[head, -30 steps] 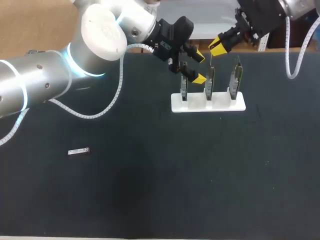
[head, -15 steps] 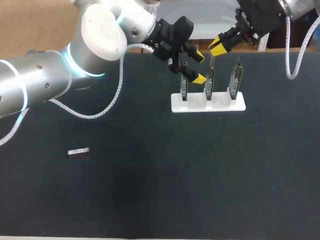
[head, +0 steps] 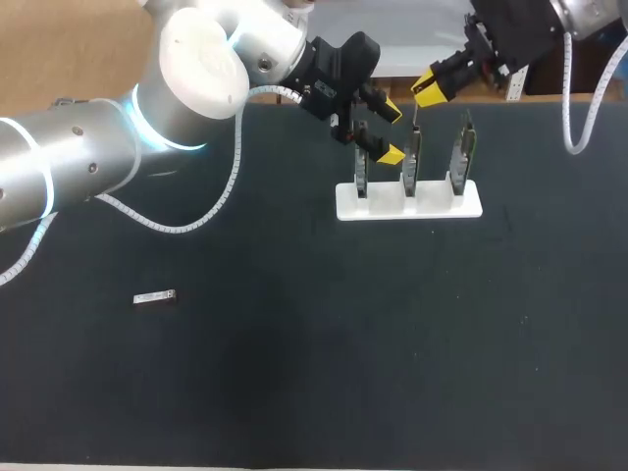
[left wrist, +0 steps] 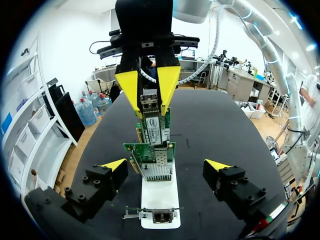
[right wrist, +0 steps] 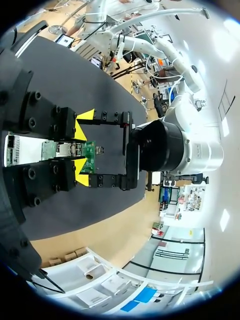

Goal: Pick up the optical module with the left hand, and insert it into the network port with the right hand.

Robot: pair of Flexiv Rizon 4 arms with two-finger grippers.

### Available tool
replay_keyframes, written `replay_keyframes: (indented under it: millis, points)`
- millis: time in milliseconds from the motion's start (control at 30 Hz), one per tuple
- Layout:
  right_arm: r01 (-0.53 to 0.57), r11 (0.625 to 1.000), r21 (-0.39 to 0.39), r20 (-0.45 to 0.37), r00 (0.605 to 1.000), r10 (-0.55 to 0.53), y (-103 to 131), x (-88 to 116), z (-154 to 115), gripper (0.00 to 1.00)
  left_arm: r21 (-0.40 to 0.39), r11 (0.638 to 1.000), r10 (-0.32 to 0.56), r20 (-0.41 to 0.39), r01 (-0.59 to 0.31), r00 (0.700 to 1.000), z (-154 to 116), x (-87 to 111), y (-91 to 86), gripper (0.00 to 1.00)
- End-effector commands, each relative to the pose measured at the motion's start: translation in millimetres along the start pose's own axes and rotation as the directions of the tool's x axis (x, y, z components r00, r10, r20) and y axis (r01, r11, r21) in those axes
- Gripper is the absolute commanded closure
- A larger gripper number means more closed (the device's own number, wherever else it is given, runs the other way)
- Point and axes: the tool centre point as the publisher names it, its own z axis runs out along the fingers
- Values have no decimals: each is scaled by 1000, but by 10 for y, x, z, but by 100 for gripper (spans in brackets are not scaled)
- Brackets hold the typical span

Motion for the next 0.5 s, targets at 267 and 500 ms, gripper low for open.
replay_keyframes:
  millis: [267, 500]
  points:
    - [5, 1000, 3, -3, 1000, -5, 7, 9, 21, 100, 5, 1000, 0, -4, 0, 1000, 7, -8, 30, 0]
    - [9, 1000, 8, -2, 1000, -9, -1, -23, -9, 100, 5, 1000, 0, -4, 0, 1000, 7, -8, 30, 0]
